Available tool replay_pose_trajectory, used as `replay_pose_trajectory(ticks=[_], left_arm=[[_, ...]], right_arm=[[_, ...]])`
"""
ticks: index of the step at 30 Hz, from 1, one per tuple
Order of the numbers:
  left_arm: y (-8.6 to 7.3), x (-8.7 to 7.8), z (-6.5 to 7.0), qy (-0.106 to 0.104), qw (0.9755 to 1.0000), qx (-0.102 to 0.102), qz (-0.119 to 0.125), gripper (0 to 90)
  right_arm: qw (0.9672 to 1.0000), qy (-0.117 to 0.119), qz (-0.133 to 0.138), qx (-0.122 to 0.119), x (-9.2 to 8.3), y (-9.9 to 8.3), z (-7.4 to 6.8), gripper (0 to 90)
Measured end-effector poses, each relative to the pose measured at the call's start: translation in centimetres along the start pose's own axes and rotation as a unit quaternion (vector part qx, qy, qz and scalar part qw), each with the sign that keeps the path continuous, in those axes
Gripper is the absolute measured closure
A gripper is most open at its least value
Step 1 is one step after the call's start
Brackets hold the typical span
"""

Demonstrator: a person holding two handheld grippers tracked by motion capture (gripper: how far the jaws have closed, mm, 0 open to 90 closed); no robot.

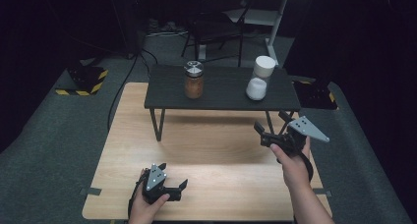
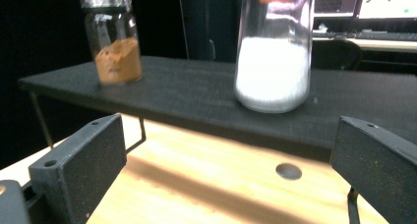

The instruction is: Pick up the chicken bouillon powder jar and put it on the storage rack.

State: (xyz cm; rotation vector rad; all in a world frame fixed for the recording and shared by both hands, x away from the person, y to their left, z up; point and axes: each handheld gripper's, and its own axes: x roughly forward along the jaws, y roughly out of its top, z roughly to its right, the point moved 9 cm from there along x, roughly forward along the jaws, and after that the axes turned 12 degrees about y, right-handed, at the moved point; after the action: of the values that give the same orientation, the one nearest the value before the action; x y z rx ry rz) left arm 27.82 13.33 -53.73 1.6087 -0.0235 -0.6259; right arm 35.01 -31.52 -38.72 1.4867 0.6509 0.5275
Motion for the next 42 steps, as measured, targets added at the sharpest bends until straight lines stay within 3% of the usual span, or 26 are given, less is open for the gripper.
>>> replay_pose_trajectory(ticks=[10,16,27,42], left_arm=[[0.0,0.0,0.0,0.002,1.0,0.0,0.001,0.4],[0.0,0.0,0.0,0.002,1.0,-0.002,0.002,0.4],[0.0,0.0,0.0,0.0,1.0,0.001,0.003,0.4],[0.0,0.0,0.0,0.002,1.0,0.004,0.003,0.4]], right_arm=[[0.9997,0.008,-0.019,-0.014,-2.6,-4.2,-1.0,0.0],[0.9995,0.009,-0.03,-0.003,-3.7,-6.4,-1.3,0.0],[0.9971,-0.001,-0.075,0.015,-5.1,-11.0,-1.4,0.0],[0.9924,-0.01,-0.121,0.019,-6.0,-14.0,-1.3,0.0]])
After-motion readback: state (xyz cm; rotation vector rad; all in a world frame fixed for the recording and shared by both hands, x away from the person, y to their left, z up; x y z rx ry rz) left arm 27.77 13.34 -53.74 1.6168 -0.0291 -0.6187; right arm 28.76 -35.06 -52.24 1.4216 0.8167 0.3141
